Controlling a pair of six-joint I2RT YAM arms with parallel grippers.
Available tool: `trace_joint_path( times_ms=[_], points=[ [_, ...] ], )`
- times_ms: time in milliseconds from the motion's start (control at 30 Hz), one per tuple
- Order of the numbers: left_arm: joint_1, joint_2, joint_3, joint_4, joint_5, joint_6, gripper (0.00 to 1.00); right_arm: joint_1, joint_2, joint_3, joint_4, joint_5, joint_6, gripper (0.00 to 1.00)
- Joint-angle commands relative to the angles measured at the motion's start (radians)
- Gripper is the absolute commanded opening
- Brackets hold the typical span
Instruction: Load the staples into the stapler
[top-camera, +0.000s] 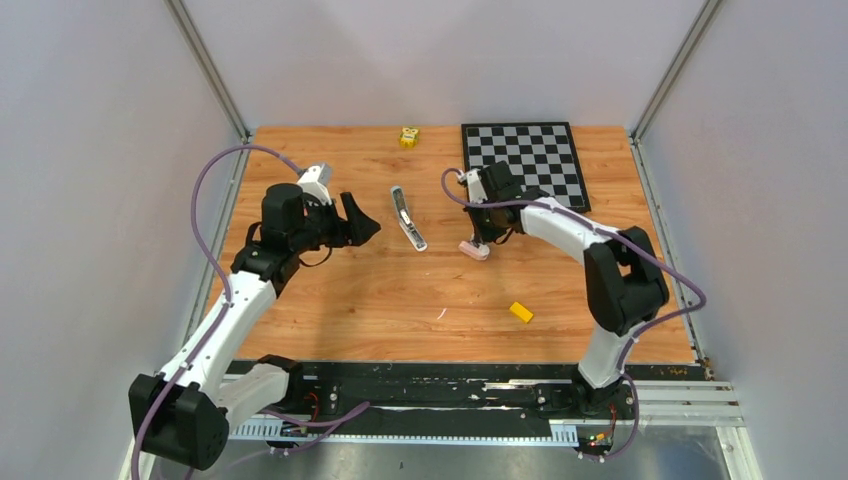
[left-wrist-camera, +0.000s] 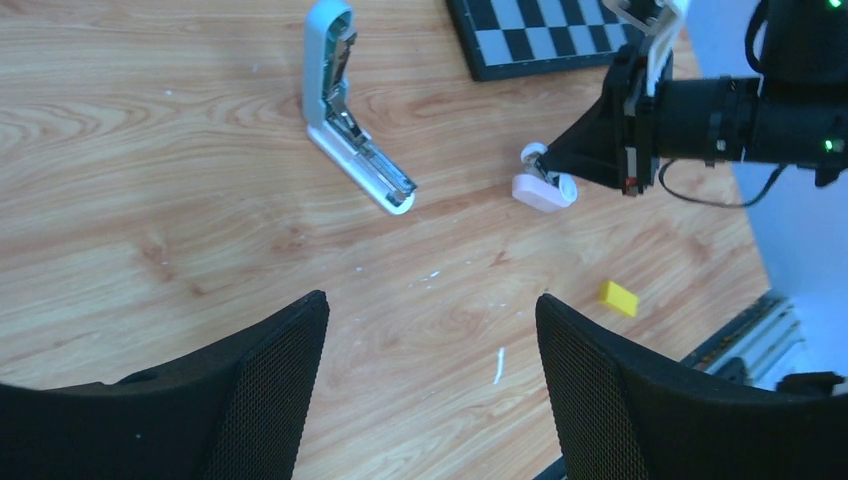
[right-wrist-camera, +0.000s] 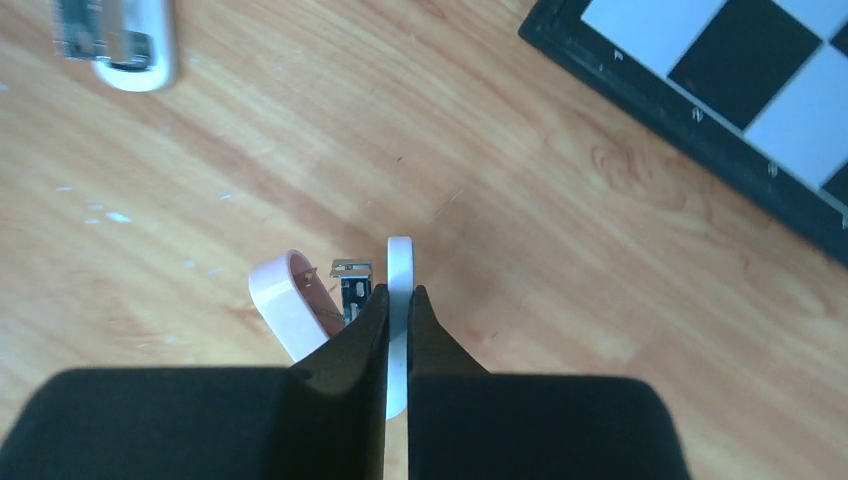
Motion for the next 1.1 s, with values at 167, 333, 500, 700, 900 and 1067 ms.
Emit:
trace_joint_path(
  times_ms=[167, 333, 500, 700, 900, 1067],
  points=[
    [-0.104, 0.083, 0.042, 0.12, 0.037, -0.204, 0.75, 0.13, -0.323, -0.196, 0.231, 0.043, 0.476, 0.0],
    [-0.209, 0.167, 0.065, 0.2, 0.012, -0.271, 0.73, 0.231, -0.389, -0.254, 0.334, 0.137, 0.621, 0.0],
    [-0.27, 0.245, 0.06, 0.297, 0.009, -0.332, 0.71, 0.288, -0.429, -0.284, 0.365, 0.233, 0.642, 0.0],
    [-0.311, 0.304, 0.057, 0.325, -0.002, -0.36, 0.66, 0.31, -0.484, -0.316, 0.405, 0.3, 0.641, 0.0],
    [-0.333, 0.359, 0.055, 0.371, -0.004, -0.384, 0.61, 0.316, -0.505, -0.348, 0.442, 0.308, 0.647, 0.0],
    [-0.333, 0.385, 0.052, 0.426, 0.007, -0.399, 0.52, 0.317, -0.512, -0.36, 0.462, 0.292, 0.648, 0.0]
  ],
)
